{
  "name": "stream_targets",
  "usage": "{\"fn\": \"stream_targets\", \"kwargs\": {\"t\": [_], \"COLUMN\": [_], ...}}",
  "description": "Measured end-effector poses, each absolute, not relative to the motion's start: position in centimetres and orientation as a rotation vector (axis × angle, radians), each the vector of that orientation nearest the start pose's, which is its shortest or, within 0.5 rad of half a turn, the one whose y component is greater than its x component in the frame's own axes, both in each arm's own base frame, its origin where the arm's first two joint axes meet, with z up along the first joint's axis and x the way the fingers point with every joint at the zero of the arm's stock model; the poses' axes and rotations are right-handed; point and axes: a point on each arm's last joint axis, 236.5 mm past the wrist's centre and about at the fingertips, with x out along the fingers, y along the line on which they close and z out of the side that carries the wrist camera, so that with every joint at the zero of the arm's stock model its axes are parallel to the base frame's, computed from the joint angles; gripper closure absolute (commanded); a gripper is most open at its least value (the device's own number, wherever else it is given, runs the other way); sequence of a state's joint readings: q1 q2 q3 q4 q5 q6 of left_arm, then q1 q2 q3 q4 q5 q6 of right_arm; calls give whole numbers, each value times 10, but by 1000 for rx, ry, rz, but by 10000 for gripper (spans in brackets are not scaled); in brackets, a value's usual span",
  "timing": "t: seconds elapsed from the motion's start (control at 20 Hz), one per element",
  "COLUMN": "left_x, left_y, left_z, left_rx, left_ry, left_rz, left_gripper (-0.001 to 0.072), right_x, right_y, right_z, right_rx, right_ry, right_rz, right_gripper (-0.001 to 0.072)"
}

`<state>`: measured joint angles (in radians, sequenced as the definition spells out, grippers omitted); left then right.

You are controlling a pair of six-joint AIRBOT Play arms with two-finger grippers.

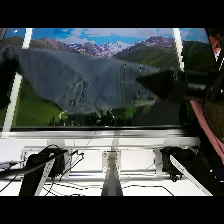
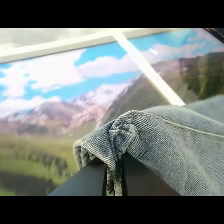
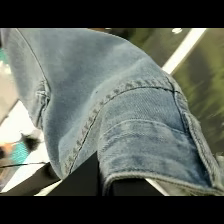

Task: Fold the clothes and pants, and hang the long-sleeved shirts on hangers.

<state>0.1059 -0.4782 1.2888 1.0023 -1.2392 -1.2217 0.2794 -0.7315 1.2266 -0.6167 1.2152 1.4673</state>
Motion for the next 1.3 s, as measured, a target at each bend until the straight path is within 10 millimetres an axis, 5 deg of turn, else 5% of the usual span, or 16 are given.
{"fn": "stream_targets", "kwargs": {"t": [0.2,0.4,0.6,0.8,1.0,1.3], "left_x": [235,293,335,331,309,267], "left_y": [-99,-107,-130,-178,-207,-208], "left_z": [260,162,63,-7,-31,-48], "left_rx": [-105,-316,-449,-455,-416,-329], "left_ry": [540,673,863,1081,1204,1380], "left_rz": [-452,-464,-462,-538,-622,-699], "left_gripper": [630,630,630,630,631,631], "right_x": [201,253,329,364,332,227], "right_y": [267,270,237,176,133,114], "right_z": [261,180,96,27,-11,-45], "right_rx": [635,836,953,922,786,519], "right_ry": [886,970,969,1046,1254,1650], "right_rz": [965,709,396,199,212,384], "right_gripper": [678,677,677,677,678,678]}}
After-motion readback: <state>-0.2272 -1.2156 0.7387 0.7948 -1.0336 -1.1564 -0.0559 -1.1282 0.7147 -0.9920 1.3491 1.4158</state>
